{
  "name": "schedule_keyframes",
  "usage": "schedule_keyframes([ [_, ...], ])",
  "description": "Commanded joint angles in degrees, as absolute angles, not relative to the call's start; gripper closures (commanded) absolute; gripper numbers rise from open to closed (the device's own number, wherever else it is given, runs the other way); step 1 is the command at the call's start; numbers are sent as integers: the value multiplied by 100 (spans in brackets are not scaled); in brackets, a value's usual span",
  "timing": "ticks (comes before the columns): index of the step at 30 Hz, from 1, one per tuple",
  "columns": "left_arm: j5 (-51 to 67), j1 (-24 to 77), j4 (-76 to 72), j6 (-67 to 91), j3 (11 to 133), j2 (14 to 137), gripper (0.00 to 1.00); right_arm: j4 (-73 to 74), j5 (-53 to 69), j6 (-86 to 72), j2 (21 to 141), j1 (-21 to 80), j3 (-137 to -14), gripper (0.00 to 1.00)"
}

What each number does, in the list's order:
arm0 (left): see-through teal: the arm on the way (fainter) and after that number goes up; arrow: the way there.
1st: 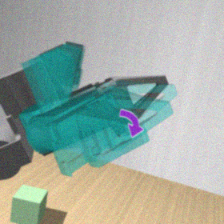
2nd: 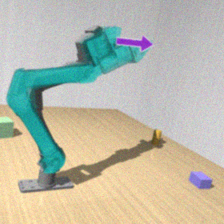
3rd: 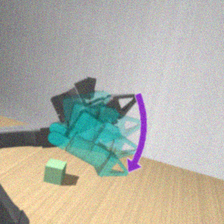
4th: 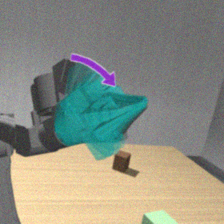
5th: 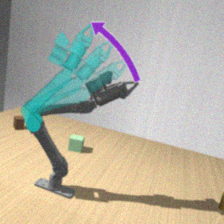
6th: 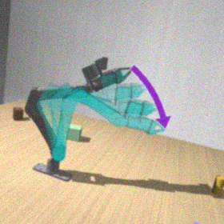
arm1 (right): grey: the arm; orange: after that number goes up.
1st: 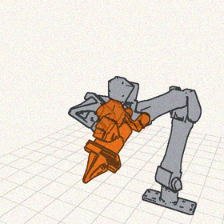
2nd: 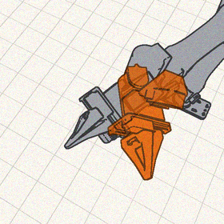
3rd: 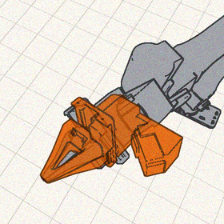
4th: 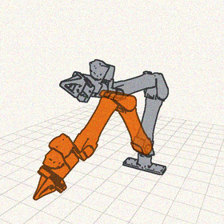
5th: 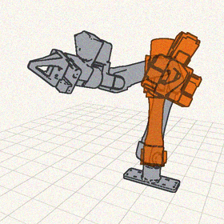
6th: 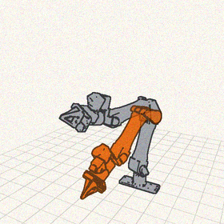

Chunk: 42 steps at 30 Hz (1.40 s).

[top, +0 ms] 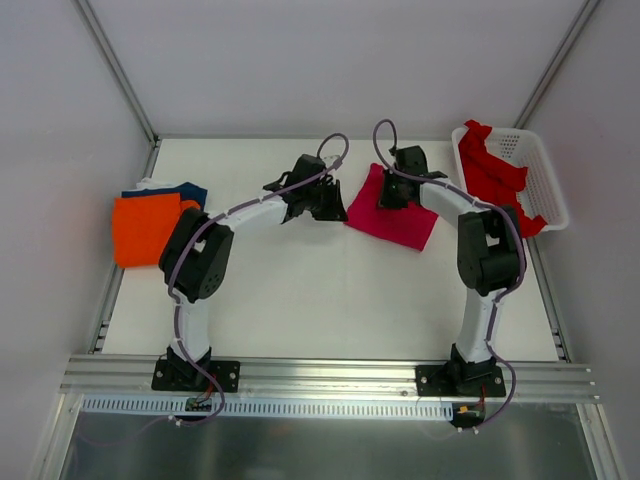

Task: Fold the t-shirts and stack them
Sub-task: Fold the long partially folded tshirt into a neat square

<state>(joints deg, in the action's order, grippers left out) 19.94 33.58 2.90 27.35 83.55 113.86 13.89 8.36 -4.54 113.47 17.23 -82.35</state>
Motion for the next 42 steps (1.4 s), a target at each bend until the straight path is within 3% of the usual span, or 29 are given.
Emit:
schedule_keyframes([
  [1,1469,3472,97,2549,7999,10486,100,1591,791,-527,11627,1907,-8359,99],
  [17,756,3489,-176,2654,6328,8781,100,1301,413,-747,11664,2513,-7411,99],
  [30,835,3480,-193,2918,6170,9026,100,650,-297,-1423,10222,3770,-5293,99],
  [42,949,3489,-483,3146,5792,9176,100,765,-975,-2214,10037,5334,-5168,100],
])
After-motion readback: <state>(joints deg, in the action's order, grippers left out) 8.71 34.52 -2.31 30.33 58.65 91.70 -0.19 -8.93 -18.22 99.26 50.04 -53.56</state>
